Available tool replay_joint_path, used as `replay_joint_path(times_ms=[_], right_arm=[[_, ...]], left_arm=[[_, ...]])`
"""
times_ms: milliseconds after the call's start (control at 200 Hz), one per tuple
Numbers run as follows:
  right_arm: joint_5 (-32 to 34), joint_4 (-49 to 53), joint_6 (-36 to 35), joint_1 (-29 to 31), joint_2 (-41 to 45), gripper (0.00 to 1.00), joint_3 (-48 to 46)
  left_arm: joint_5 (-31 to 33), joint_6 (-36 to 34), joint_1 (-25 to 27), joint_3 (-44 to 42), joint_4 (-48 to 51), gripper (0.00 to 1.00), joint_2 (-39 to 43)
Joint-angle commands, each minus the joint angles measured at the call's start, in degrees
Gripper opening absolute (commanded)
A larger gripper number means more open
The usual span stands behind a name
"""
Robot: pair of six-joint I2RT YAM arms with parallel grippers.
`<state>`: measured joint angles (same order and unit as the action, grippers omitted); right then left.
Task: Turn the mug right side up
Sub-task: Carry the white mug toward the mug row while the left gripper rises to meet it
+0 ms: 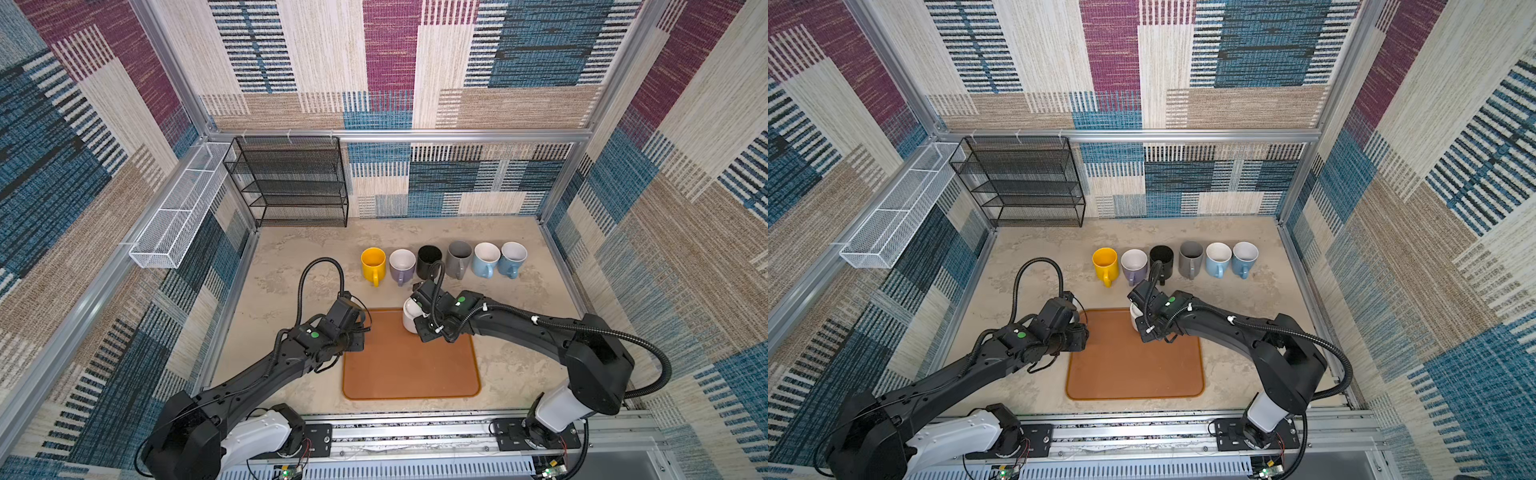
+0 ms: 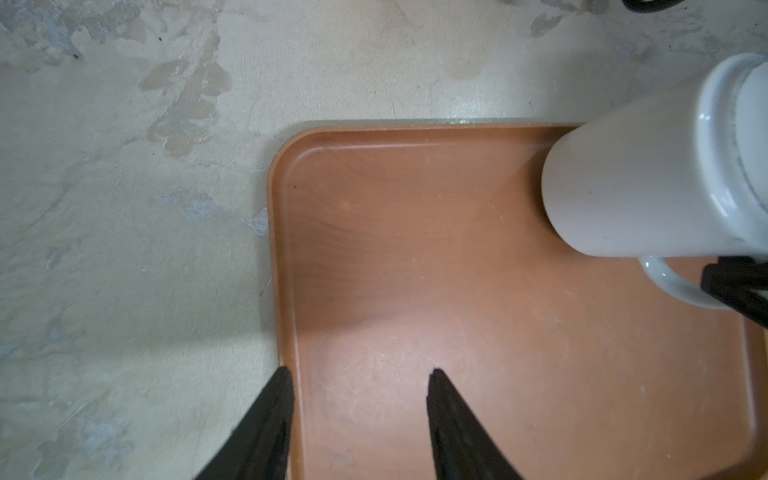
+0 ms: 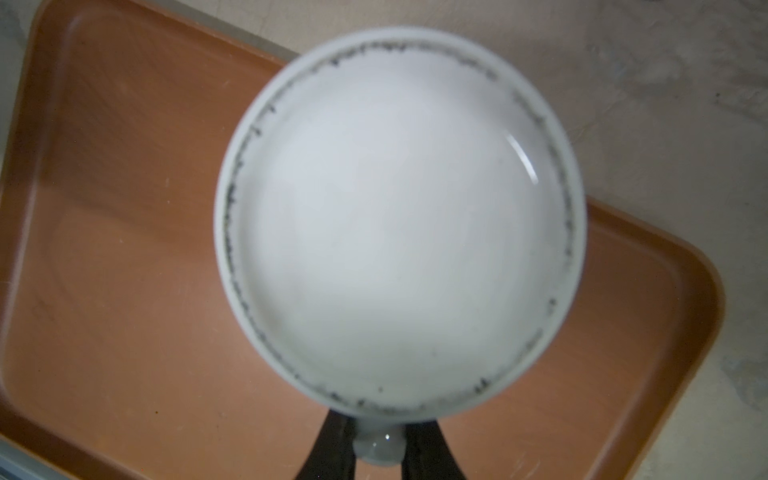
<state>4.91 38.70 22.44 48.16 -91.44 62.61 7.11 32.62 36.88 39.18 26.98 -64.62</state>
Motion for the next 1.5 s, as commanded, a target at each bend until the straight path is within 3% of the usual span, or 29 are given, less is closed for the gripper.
replay_joint_path(times_ms=[0,311,631,1002,1172,1498], right_arm=[[-1.82,-5.44,-1.10,-0.10,1.22,0.00,-0.33],[-10.73,-14.87,-0.64,-2.37,5.53,0.00,-3.02],[-25.96,-32.60,4.70,-9.08,10.72,0.00,-8.50],[-34.49,-53.39,16.50,-12.85,15.71,0.00,-15.46],[-36.03,-61.77,20.64,-15.00,16.75,0.00,-17.51],[-39.42,-76.44,26.75,-17.76,14.89,0.00,-18.58]], left_arm=[[-0.28,0.45,0.03,0.85,1.14,0.49,0.33],[-2.70,-0.52,-0.09,3.29,2.05,0.47,1.46],[-5.34,-2.53,-0.93,9.08,3.85,0.47,0.73],[-16.96,-5.33,-4.89,17.12,-0.72,0.45,-3.26],[-25.91,-3.98,-8.23,19.39,-5.40,0.45,-4.78],[-37.74,3.32,-11.30,14.64,-19.62,0.45,-3.22]])
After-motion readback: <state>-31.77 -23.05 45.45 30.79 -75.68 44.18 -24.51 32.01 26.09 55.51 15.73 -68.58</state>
